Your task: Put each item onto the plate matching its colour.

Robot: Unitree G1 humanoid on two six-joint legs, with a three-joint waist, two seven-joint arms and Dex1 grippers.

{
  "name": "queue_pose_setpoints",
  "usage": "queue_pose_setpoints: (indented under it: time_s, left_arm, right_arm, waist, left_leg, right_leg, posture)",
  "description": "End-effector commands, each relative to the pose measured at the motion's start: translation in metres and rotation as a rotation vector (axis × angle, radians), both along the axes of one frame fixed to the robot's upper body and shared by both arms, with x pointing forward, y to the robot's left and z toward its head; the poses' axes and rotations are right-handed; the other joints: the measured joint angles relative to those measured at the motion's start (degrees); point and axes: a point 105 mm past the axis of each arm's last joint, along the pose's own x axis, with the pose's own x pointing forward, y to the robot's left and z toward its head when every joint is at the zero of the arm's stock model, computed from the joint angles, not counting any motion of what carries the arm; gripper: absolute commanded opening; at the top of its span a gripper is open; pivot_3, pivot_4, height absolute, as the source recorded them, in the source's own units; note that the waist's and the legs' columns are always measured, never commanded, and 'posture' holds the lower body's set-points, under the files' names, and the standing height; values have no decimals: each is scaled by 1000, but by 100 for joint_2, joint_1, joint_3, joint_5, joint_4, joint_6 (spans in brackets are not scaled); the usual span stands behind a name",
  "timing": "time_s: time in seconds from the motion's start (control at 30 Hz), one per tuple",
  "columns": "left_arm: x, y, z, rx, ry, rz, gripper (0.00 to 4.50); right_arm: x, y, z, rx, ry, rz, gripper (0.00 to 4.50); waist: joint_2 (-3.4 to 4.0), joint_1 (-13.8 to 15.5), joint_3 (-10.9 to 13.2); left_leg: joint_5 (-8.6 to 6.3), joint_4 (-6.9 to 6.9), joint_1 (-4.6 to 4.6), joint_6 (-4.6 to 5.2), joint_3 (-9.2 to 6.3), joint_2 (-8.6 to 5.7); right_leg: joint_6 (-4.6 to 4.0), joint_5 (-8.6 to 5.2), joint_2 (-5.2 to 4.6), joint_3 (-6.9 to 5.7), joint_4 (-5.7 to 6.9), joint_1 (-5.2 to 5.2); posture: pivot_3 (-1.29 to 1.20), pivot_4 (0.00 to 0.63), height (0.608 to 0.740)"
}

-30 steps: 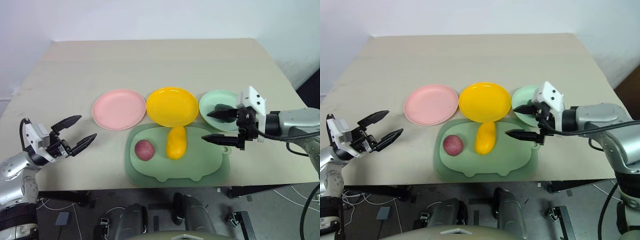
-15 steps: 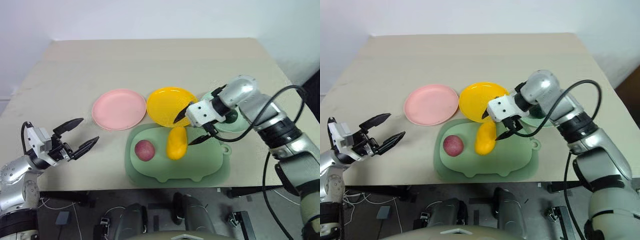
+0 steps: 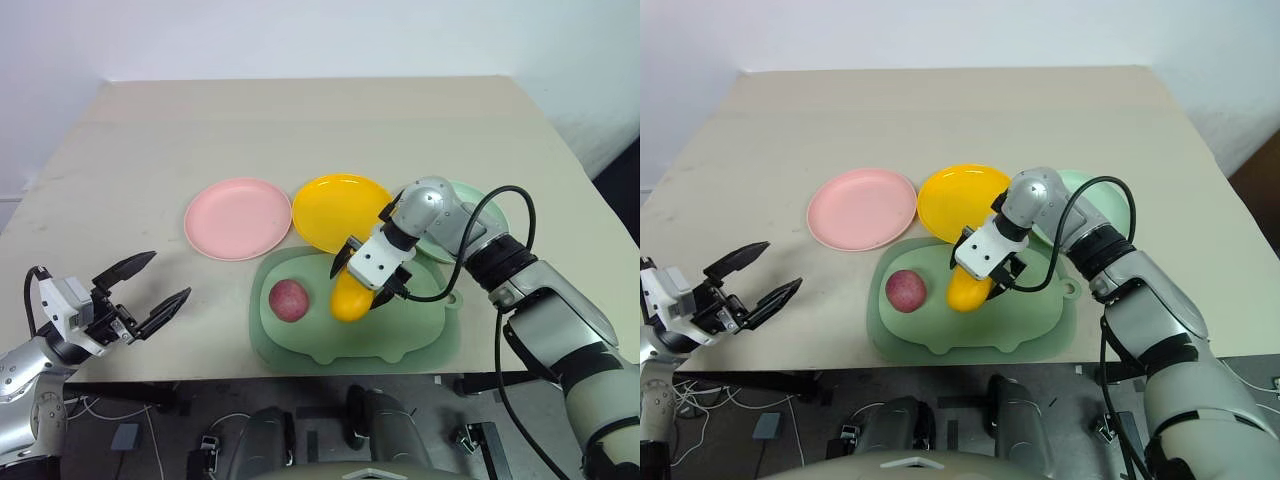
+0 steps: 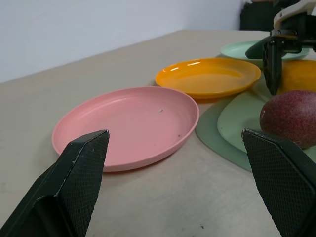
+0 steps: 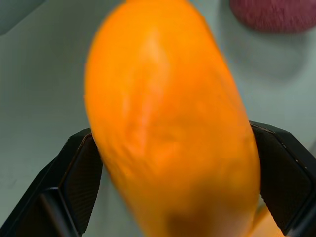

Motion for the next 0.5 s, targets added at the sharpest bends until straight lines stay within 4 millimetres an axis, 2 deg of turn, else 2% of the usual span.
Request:
queue_pose_setpoints:
  time_s: [0.03,0.1,0.23,0.4,0.43,0.5]
  left_arm:
    - [-3,1,14,4,-60,12,4500]
    - [-3,2,14,5,-61,13,4500]
    - [0,2,14,5,-62,8,4500]
    - [7,0,14,2,-63,-14,4500]
    - [9,-1,14,2,-63,-18,4500]
    - [11,-1,14,1,-63,-25,4500]
  right_arm:
    - [-2,5,-2,6,1,18,3853]
    - [-4,5,-3,16,15,8,3436]
    - [-9,3,9,59,75,-47,3428]
    - [-9,14,61,248,307,-228,3428]
    - [-6,13,69,272,321,-250,3428]
    - [13,12,84,342,308,-342,3428]
  waist:
    - [0,-1,0]
    - [0,-3,0]
    - [1,4,0]
    - [5,4,3]
    - [6,0,3]
    - [7,-1,3]
  left_leg:
    - [0,0,0,0,-1,0]
    - [0,0,2,0,-1,0]
    - [0,0,1,0,-1,0]
    - [0,1,0,0,-6,2]
    - [0,1,0,0,-9,2]
    - [-1,1,0,1,-11,2]
  right_leg:
    - [0,0,0,0,0,0]
    - [0,0,0,0,0,1]
    - [0,0,0,0,0,1]
    - [-6,4,-1,-1,1,-1]
    - [-6,4,0,-1,1,-2]
    - [-7,5,1,-1,2,-4]
  posture:
    - [0,150,737]
    - [0,150,737]
    - [0,150,737]
    - [0,150,737]
    - [0,150,737]
    - [0,150,737]
